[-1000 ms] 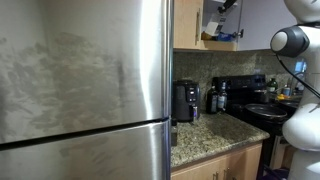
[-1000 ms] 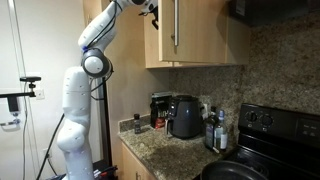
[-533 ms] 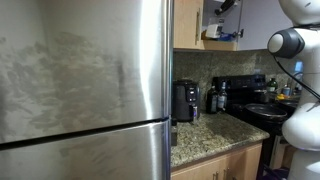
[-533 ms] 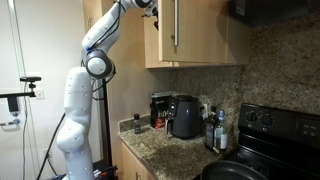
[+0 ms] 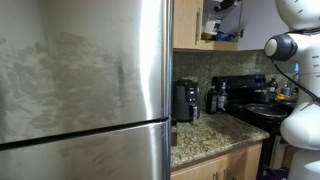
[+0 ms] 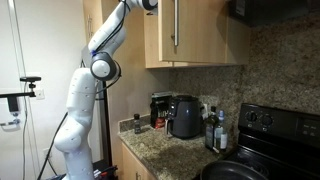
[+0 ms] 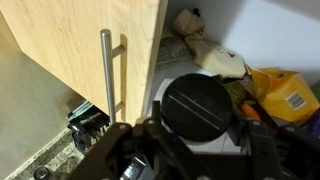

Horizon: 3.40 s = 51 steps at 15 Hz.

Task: Put the salt on the bottom part of the cupboard drawer above it

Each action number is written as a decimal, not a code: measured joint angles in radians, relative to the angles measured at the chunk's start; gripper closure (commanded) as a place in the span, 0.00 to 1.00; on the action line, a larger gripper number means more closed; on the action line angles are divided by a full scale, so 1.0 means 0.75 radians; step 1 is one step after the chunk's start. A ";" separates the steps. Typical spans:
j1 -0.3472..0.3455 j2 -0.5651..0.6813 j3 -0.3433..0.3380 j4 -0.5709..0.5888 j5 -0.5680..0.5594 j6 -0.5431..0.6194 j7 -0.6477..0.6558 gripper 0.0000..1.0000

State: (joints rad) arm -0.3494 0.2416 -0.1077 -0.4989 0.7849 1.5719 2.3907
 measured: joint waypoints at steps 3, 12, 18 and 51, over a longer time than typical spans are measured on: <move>-0.002 0.011 0.001 0.004 -0.010 -0.025 0.003 0.63; -0.002 0.157 0.046 0.039 -0.017 0.215 0.107 0.63; 0.011 0.178 0.087 0.068 -0.078 0.235 0.254 0.63; -0.105 -0.040 0.040 0.012 -0.262 -0.052 0.291 0.00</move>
State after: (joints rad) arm -0.4278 0.2114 -0.0777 -0.4896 0.5885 1.5327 2.6089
